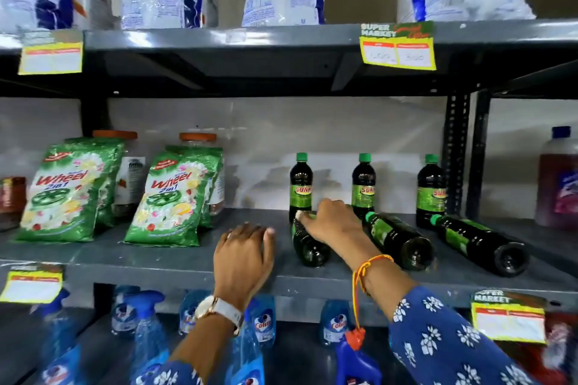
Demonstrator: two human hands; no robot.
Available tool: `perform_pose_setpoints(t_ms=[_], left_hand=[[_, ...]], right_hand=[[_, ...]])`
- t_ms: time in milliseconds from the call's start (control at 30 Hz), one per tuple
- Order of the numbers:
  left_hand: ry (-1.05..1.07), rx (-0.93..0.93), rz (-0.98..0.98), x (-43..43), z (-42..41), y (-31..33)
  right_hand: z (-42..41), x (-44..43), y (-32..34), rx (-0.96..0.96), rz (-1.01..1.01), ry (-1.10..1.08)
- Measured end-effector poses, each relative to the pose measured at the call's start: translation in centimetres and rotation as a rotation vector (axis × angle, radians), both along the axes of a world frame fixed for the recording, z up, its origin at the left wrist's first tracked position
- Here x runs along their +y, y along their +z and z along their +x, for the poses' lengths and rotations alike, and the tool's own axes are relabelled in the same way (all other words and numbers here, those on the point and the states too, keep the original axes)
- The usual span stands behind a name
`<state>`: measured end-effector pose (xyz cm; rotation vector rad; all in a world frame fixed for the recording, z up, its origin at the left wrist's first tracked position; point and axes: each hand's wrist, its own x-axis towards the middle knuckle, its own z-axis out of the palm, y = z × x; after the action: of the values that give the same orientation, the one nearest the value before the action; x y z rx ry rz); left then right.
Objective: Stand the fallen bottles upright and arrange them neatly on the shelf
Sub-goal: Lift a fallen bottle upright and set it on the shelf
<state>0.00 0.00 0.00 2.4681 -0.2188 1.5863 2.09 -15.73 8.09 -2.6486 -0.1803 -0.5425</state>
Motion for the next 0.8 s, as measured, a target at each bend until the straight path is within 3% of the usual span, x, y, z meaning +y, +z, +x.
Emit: perform_pose_setpoints(t_ms=[133,233,533,800], left_hand=[[0.061,0.069,-0.005,1.9,-0.1,-3.5],[0.014,-0.021,0.033,2.3,0.5,-3.8],[0.006,-0.038,0.022,2.0,0.4,-3.8],[-0.003,-0.027,-0.001,1.8,0.1,-3.9]], right_hand=[[1.7,2.5,-0.4,0.177,-0.220,-0.134],[3.4,4.1,-0.5,0.205,-0.272,-0.177],[4.1,1.8,-3.2,-0.189,0.209,-0.032],[4.1,0.0,-5.1,-0.205,0.348,0.114]])
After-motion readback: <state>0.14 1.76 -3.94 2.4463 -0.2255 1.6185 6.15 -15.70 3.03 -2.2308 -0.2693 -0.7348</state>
